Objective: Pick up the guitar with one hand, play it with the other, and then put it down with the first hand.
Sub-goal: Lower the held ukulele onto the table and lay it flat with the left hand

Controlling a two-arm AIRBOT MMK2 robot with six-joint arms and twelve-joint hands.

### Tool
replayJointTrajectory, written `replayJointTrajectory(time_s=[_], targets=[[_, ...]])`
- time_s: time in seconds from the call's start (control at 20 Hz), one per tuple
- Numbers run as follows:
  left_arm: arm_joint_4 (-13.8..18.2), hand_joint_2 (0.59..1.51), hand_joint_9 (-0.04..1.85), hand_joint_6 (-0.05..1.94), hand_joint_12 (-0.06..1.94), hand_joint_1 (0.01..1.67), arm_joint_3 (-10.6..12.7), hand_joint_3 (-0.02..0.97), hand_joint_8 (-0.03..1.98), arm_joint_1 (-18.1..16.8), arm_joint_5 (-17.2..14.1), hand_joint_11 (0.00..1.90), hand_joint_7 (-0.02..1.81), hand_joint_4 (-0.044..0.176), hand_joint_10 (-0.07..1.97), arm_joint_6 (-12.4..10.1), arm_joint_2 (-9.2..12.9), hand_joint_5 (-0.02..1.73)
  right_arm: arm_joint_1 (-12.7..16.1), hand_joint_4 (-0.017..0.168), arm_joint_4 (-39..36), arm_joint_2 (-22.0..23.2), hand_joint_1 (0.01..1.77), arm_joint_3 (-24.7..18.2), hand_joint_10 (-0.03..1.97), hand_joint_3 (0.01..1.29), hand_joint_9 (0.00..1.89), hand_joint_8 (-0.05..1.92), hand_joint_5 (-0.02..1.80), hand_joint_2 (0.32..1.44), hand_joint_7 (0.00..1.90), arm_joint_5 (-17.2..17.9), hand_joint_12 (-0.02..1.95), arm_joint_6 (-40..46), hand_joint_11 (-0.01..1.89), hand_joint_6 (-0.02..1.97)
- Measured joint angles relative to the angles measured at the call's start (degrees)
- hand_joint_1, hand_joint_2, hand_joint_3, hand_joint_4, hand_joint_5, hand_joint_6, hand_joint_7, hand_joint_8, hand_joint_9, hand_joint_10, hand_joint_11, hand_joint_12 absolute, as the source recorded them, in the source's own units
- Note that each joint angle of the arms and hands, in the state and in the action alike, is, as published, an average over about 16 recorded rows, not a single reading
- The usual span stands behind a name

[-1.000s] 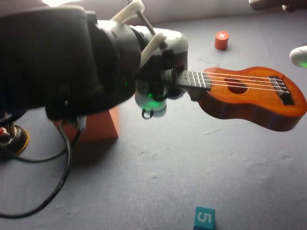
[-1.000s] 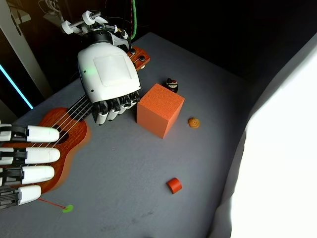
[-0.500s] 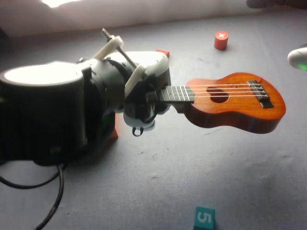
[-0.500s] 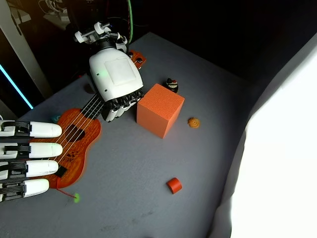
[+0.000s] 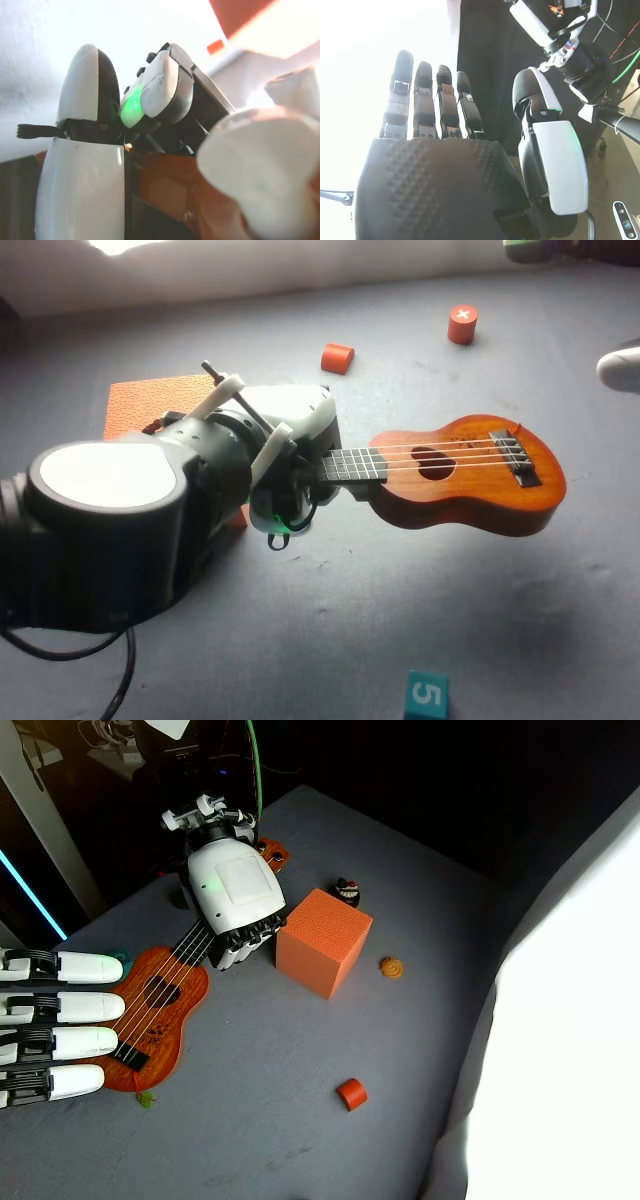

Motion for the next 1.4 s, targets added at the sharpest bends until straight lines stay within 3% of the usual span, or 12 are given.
replayJointTrajectory(time_s=[0.3,0.7,1.1,1.4], targets=[[4.7,1.052,1.4,1.89,1.92,1.55,1.4,-0.014,1.95,3.3,0.0,1.48,1.32,-0.002,1.95,-4.2,-1.5,1.3,0.0,-0.002,-0.2,0.0,0.55,-0.1,0.42,0.01,0.02,0.01,0.1,1.31,0.18,0.5,0.76,0.0,0.02,0.2],[9.5,1.053,1.39,1.89,1.92,1.55,2.9,-0.013,1.95,7.2,-0.4,1.48,1.31,-0.003,1.95,-8.2,-3.6,1.29,-0.2,-0.002,-0.4,0.0,0.55,-0.2,0.4,0.01,0.02,0.01,0.11,1.31,0.19,0.7,0.75,0.0,0.02,0.18],[13.1,1.056,1.39,1.89,1.92,1.54,4.4,-0.013,1.95,9.8,-0.5,1.48,1.31,-0.003,1.95,-10.6,-6.1,1.29,-0.5,-0.002,-0.5,0.0,0.57,-0.3,0.41,0.01,0.02,0.01,0.13,1.31,0.19,0.5,0.74,-0.3,0.02,0.16],[15.2,1.083,1.43,1.91,1.92,1.41,5.8,-0.004,1.94,10.8,-0.1,1.51,1.34,0.0,1.93,-11.5,-7.9,1.24,-0.6,-0.002,-0.5,0.1,0.57,-0.4,0.41,0.01,0.02,0.01,0.13,1.31,0.19,0.3,0.74,-0.6,0.02,0.14]])
